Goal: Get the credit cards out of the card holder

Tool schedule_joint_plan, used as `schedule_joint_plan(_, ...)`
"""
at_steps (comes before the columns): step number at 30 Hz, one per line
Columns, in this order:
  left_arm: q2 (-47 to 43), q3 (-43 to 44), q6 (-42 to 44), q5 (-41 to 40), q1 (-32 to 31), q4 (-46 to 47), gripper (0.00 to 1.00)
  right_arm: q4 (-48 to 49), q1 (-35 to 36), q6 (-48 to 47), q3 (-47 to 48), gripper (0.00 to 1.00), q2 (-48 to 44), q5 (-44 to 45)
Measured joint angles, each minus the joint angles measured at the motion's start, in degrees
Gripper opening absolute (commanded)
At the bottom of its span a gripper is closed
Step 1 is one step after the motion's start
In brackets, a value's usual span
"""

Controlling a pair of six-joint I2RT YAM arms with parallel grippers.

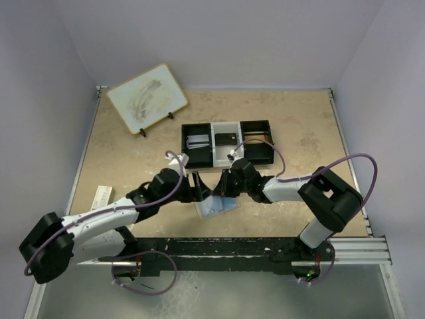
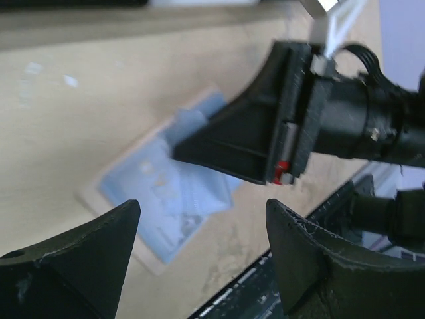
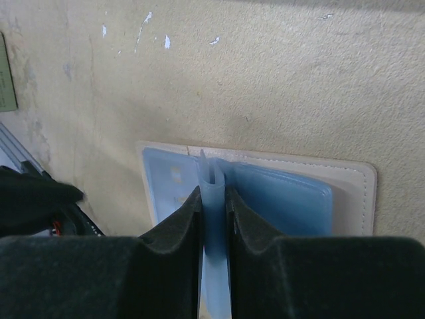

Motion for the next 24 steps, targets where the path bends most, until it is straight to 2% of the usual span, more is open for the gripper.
schedule_joint_plan(2,4.1,-0.5,-2.5,-0.3,-4.7,5.5,0.74,1.1,-0.3,0.5,-0.7,0.20,0.0,-0.6)
schedule_joint_plan(5,8.5,-3.0,-5.7,-1.8,-7.4,13.7,0.74,2.5,-0.6,1.0,-1.5,0.21,0.0,-1.2)
schedule_joint_plan(17,22.2,-4.2,-8.5,-5.4,-11.4,27.4,0.67,4.4,-1.7,2.2,-2.5,0.23,0.1,-2.4)
schedule_joint_plan(24,23.4,-7.1,-11.7,-8.4,-13.1,33.3,0.67,6.3,-1.9,2.6,-2.9,0.29,0.5,-3.5)
